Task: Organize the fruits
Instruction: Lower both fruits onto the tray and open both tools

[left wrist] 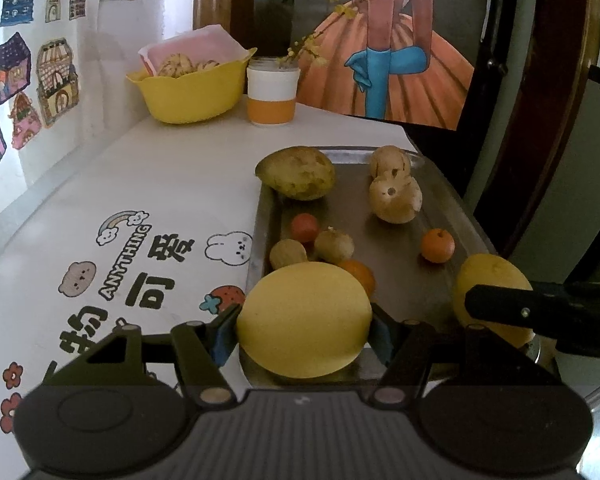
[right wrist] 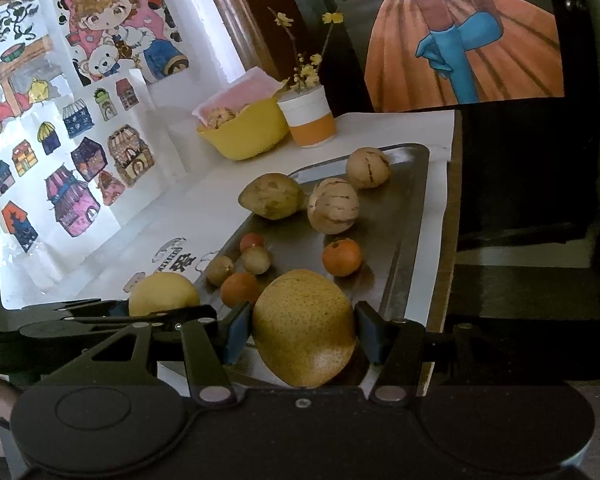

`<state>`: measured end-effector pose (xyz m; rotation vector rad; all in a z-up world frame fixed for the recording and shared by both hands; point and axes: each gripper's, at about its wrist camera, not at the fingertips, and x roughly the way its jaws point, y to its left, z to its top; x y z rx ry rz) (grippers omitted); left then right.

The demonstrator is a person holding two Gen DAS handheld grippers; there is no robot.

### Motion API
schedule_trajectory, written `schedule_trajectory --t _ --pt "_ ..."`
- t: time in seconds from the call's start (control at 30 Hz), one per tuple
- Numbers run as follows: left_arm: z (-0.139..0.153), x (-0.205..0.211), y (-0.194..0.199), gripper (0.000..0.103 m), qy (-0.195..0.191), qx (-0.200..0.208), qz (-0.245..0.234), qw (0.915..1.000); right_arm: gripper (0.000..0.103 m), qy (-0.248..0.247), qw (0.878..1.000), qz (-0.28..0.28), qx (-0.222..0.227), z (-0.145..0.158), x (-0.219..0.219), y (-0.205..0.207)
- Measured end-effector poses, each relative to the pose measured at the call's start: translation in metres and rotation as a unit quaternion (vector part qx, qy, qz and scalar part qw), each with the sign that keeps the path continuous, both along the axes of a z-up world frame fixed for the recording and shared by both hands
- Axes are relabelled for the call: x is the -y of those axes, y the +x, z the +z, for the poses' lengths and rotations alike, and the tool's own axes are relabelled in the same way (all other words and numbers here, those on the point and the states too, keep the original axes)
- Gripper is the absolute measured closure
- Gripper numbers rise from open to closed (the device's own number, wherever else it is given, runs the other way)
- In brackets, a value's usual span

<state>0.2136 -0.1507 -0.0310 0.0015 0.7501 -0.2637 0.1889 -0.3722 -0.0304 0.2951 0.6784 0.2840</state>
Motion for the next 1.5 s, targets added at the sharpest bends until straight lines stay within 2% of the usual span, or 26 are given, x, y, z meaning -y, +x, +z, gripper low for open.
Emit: schedule_trajectory --t 0.5,0.73,1.0,1.17,1.23,1.33,1.5 --pt "-0.003 0.004 -0.002 0.033 0.020 0.001 -0.002 0.9998 0.045 -0.026 1.000 -0.006 0.014 -0.002 -0.010 -0.001" --pt "-0.003 0.005 -0.002 0.031 0.020 0.000 -0.005 0.9998 0.045 -0.020 1.000 -0.012 0.012 -0.002 -0.009 -0.002" --pt "-0.001 0.001 -0.003 0.030 0.012 0.001 -0.007 0.9999 0.044 -0.034 0.999 -0.020 0.021 -0.002 -0.013 -0.006" --pt "0.007 -0.009 -0.012 0.020 0.000 0.019 0.001 0.9998 0.028 -0.049 0.996 -0.030 0.061 0.009 -0.020 -0.021" --pt "0.010 -0.014 -0.018 0.014 -0.008 0.025 0.006 0.9996 0.026 -0.058 0.995 -0.035 0.074 0.014 -0.024 -0.029" --pt "0.014 -0.025 -0.031 0.005 -0.020 0.031 0.009 0.9993 0.016 -0.062 0.994 -0.044 0.083 0.019 -0.031 -0.043" --pt "0.019 -0.044 -0.058 0.004 -0.030 0.037 0.014 0.9988 0.004 -0.063 0.992 -0.055 0.099 0.029 -0.044 -0.077"
